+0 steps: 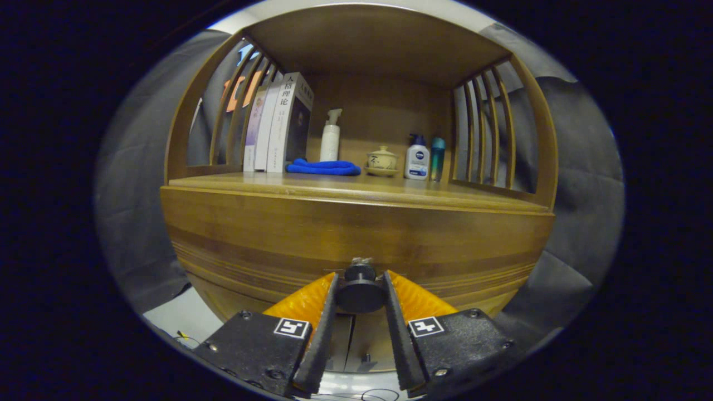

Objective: Pull open the drawer, take out the items inside it, and place them on the countertop above the cabinet.

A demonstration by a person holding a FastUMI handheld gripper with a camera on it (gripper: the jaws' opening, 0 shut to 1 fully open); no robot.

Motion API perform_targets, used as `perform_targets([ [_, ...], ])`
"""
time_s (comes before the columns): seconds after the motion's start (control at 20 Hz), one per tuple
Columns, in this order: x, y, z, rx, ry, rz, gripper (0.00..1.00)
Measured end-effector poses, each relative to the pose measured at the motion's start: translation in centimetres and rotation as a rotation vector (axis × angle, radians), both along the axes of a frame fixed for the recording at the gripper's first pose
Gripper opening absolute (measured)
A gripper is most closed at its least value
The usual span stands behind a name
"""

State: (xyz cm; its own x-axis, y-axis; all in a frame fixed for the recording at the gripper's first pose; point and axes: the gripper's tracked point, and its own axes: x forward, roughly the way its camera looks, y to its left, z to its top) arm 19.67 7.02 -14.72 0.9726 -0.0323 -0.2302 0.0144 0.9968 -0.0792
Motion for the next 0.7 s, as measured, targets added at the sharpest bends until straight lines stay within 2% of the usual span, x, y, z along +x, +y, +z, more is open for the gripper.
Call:
perform_targets([
  [0.4, -0.06, 0.01, -0.12, 0.026, 0.016, -0.003, 0.39],
  [0.7, -0.51, 0.05, -0.1, 0.033, 0.053, -0.001, 0.36],
])
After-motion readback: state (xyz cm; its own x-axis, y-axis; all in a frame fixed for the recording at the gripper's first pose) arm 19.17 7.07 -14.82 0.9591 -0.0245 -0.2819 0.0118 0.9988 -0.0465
